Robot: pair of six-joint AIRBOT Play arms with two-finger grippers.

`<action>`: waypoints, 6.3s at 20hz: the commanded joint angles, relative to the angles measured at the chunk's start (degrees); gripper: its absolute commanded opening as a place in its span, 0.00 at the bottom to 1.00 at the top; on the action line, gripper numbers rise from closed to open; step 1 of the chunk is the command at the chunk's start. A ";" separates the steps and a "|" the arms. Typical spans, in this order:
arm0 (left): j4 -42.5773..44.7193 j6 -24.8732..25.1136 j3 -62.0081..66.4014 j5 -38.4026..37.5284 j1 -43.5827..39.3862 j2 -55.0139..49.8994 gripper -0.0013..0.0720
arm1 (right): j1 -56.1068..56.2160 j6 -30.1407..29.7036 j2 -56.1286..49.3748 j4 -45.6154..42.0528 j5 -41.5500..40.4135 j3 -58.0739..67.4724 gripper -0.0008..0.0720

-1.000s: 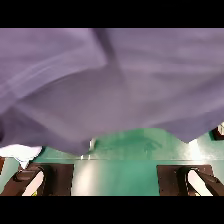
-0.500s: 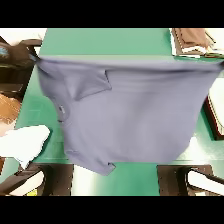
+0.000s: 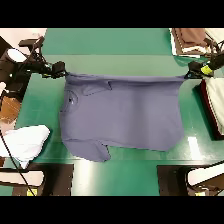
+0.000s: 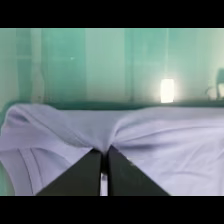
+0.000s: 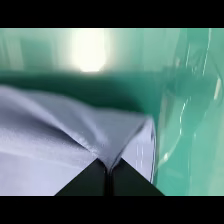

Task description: Fold the shirts.

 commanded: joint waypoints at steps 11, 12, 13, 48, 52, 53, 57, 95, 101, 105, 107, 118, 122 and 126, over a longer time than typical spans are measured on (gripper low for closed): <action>7.63 2.25 -9.25 -15.41 -0.17 -1.97 0.05 | 0.76 -1.25 10.67 0.52 -8.94 -27.93 0.03; 7.74 0.57 -9.38 -15.52 -0.17 -1.95 0.06 | 0.81 -1.22 11.54 0.74 -10.21 -30.14 0.04; 7.67 -0.28 -9.38 -15.80 -0.17 -1.92 0.09 | 0.81 -1.22 12.33 0.66 -11.23 -31.67 0.12; -7.28 -7.17 -65.48 -14.78 -0.17 44.61 0.05 | -0.59 -3.85 39.85 0.09 -7.87 -46.18 0.62; -5.68 -6.62 -60.43 -17.84 -0.20 44.72 0.05 | -7.87 -3.98 42.34 -0.09 -1.11 -55.49 0.63; -5.09 -6.62 -58.62 -17.77 -0.20 44.72 0.05 | -10.29 -3.98 43.52 -0.09 -0.15 -59.98 0.64; -2.97 -6.64 -53.11 -17.22 -0.20 44.72 0.05 | -14.19 -3.96 44.41 0.85 -0.85 -74.66 0.83; 8.90 -1.14 -12.00 1.81 -9.22 3.06 0.13 | 4.11 -4.42 3.85 5.03 -5.09 -18.51 0.14; 8.41 -3.02 -6.43 -6.58 -9.25 3.06 0.49 | -2.71 -11.15 3.65 9.57 -1.14 -15.30 0.55; 4.00 -2.12 -6.16 -7.41 -9.40 3.10 0.05 | -12.85 -11.80 5.53 9.70 -1.73 -22.80 0.83; 1.79 -2.16 -6.16 -6.99 -10.78 3.10 0.05 | -16.35 -13.22 4.50 10.05 -2.49 -26.47 0.77; -0.55 -10.19 -4.28 7.08 -27.36 -4.79 0.05 | -11.13 -17.20 -3.89 20.41 -6.43 -29.70 0.13; -3.13 -10.21 2.78 7.50 -31.50 -12.15 0.05 | -9.70 -17.57 1.14 24.46 -2.54 -23.98 0.03; -3.32 -10.69 9.25 6.67 -35.36 -18.93 0.05 | -5.77 -16.52 9.53 31.87 -1.16 -17.84 0.03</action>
